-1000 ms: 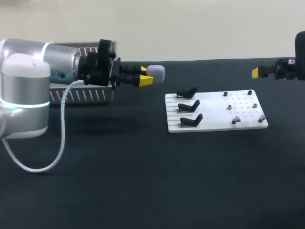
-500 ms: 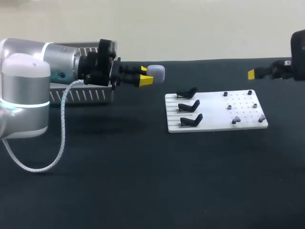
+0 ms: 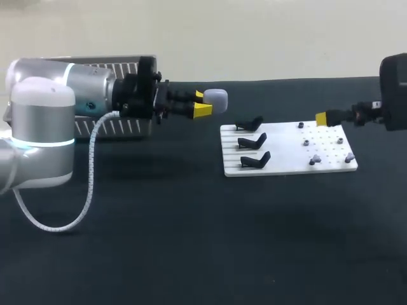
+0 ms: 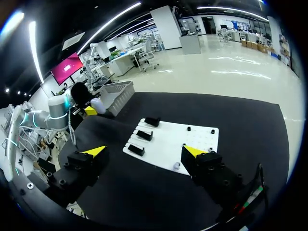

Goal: Pick up each earbud case from the left stands, insert the matching earbuds, close the lid, and place the case in the box.

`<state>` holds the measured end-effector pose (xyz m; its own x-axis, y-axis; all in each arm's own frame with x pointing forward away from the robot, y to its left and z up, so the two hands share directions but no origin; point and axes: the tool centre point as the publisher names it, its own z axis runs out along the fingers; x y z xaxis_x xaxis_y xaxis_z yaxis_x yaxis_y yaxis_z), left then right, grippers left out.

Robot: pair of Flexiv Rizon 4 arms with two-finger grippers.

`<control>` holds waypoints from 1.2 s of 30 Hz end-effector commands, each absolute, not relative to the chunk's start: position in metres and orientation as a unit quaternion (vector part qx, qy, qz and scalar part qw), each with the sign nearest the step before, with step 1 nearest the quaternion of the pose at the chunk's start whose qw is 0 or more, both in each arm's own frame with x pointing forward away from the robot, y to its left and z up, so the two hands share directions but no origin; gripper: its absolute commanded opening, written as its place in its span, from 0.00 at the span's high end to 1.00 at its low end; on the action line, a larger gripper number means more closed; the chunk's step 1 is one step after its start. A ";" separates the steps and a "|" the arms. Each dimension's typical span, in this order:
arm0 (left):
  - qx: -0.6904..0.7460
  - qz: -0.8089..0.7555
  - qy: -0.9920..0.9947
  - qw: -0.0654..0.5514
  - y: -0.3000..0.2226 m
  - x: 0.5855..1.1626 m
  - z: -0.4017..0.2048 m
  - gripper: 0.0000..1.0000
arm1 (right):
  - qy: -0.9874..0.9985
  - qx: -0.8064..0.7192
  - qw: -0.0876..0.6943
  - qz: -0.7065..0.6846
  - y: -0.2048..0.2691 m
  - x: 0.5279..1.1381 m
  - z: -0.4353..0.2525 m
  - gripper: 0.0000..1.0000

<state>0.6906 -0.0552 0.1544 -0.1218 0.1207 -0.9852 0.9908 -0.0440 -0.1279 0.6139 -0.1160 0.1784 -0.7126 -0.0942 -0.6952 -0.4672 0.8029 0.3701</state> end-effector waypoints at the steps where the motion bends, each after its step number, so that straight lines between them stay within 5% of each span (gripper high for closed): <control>1: 0.506 -0.513 0.543 0.431 -0.057 0.686 0.153 1.00 | 0.898 -0.139 0.354 0.223 -0.107 0.594 0.183 0.00; 36: 0.528 -0.490 0.531 0.446 -0.078 0.665 0.143 1.00 | 0.903 -0.167 0.331 0.215 -0.048 0.608 0.185 0.00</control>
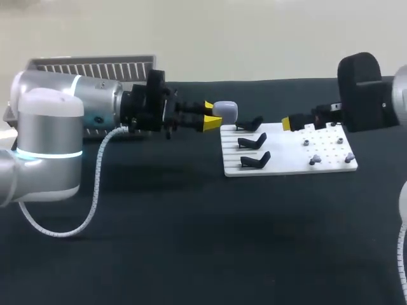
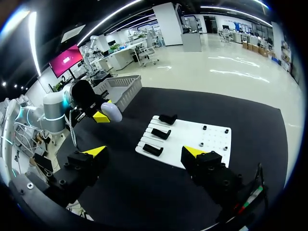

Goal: Pick up each earbud case from the left stands, insert the matching earbuds, close the lid, and place the case in the box.

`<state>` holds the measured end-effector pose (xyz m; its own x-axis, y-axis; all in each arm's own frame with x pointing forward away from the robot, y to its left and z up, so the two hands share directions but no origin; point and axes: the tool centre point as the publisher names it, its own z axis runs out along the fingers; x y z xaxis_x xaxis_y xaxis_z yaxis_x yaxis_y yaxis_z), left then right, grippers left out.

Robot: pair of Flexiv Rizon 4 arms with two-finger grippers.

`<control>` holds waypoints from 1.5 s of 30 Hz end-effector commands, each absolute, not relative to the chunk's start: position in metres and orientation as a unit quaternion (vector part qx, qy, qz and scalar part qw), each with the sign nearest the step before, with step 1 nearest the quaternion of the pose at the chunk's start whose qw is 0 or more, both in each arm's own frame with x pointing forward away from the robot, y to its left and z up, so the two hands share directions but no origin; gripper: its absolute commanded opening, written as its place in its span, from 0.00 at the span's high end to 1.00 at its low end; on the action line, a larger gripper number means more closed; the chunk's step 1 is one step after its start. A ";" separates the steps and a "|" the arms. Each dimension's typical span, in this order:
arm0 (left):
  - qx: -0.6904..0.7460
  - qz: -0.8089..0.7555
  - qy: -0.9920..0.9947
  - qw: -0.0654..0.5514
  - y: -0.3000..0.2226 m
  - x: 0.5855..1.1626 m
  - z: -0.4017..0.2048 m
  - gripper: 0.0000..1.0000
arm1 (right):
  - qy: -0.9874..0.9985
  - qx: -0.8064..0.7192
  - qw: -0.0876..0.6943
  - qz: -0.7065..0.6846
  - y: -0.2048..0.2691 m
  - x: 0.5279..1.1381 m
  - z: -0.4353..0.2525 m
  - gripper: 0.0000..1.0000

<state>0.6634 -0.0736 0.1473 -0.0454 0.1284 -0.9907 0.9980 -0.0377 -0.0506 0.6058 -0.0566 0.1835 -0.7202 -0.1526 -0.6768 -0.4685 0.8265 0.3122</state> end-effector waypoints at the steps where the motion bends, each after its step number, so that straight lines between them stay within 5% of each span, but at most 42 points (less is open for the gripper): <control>1: 0.528 -0.490 0.531 0.445 -0.079 0.665 0.143 1.00 | 0.903 -0.168 0.331 0.215 -0.047 0.608 0.186 0.00; 45: 0.540 -0.484 0.527 0.443 -0.086 0.666 0.140 1.00 | 0.913 -0.223 0.264 0.217 0.017 0.643 0.163 0.00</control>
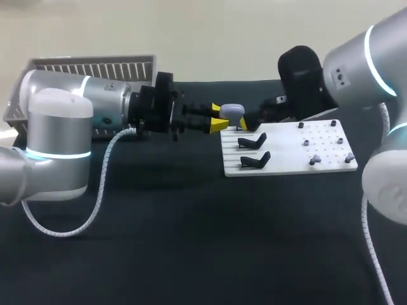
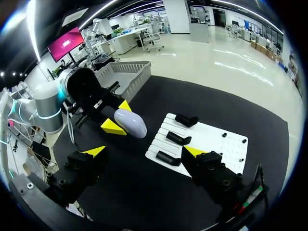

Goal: Pick up each earbud case from the left stands, insert the matching earbuds, close the lid, and place the case in the box.

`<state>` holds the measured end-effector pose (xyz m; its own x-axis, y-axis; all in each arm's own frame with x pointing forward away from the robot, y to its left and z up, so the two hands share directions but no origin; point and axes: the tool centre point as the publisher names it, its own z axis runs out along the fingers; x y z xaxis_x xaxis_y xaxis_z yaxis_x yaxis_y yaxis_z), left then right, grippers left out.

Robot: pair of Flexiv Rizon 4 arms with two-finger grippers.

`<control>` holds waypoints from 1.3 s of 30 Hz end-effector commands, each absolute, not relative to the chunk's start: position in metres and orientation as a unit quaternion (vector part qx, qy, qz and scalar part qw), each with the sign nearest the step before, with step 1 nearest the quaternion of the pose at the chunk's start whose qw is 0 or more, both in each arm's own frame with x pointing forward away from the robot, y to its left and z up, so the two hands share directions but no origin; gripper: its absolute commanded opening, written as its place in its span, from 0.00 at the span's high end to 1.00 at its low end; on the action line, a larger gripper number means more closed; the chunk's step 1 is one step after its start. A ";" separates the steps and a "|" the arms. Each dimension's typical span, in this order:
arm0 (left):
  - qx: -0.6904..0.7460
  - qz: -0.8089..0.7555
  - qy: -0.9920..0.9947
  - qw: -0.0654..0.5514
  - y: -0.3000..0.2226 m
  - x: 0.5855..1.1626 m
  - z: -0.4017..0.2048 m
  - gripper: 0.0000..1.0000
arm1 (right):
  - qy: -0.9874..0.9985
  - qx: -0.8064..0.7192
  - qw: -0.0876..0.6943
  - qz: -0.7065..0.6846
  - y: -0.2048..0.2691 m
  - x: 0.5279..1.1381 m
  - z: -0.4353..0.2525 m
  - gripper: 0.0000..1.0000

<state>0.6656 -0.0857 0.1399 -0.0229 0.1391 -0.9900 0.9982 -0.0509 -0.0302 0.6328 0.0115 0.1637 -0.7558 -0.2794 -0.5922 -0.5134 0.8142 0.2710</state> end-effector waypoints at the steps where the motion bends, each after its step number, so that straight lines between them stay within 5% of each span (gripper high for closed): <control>1: 0.540 -0.484 0.527 0.443 -0.086 0.666 0.140 1.00 | 0.913 -0.223 0.264 0.216 0.017 0.644 0.163 0.00; 39: 0.540 -0.484 0.527 0.443 -0.086 0.666 0.140 1.00 | 0.926 -0.224 0.249 0.175 0.024 0.665 0.146 0.00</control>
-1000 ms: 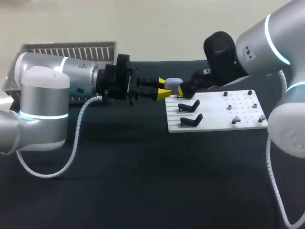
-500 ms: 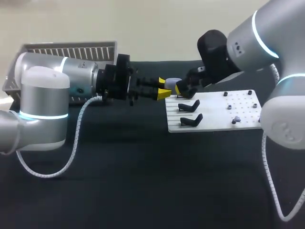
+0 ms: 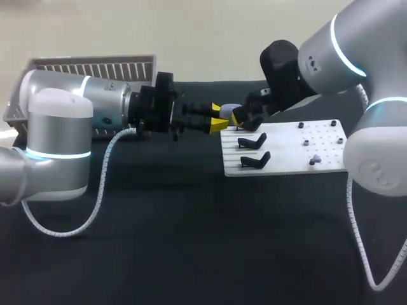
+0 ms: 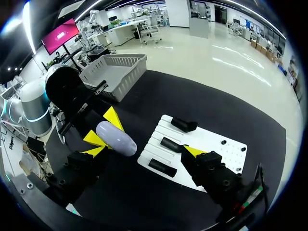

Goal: Pick up each earbud case from the left stands, insert the matching earbuds, close the lid, and place the case in the box.

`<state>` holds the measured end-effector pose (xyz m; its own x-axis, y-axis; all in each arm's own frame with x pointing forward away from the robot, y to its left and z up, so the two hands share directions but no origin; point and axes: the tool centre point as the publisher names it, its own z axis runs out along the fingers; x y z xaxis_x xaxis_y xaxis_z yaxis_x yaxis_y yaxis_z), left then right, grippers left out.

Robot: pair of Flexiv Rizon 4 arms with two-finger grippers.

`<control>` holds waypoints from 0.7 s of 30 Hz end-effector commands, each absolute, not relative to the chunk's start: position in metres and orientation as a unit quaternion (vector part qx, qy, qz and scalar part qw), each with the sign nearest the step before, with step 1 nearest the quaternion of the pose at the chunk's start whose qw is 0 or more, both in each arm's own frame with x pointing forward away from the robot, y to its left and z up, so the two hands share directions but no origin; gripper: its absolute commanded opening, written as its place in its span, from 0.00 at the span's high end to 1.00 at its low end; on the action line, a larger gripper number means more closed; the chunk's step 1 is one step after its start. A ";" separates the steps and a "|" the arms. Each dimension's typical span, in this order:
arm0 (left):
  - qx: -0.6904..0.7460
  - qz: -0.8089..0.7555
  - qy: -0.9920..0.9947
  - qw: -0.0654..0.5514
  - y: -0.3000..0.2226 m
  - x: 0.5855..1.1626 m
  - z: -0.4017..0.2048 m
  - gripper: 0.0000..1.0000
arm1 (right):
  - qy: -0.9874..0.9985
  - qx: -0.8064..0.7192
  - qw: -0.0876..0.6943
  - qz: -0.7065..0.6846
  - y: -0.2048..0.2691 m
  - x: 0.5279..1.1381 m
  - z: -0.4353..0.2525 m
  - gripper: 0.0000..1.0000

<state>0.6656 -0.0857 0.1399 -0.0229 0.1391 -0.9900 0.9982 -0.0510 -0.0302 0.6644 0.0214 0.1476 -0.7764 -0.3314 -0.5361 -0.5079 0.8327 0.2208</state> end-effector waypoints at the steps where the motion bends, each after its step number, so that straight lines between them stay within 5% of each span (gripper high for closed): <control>1: 0.540 -0.484 0.527 0.443 -0.086 0.666 0.140 1.00 | 0.926 -0.224 0.249 0.174 0.024 0.665 0.146 0.00; 21: 0.540 -0.484 0.527 0.443 -0.086 0.666 0.140 1.00 | 0.920 -0.211 0.280 0.176 0.015 0.669 0.160 0.00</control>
<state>0.6663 -0.0859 0.1398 -0.0230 0.1393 -0.9900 0.9982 -0.0523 -0.0306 0.6749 0.0169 0.1594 -0.7627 -0.3011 -0.5724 -0.4971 0.8391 0.2209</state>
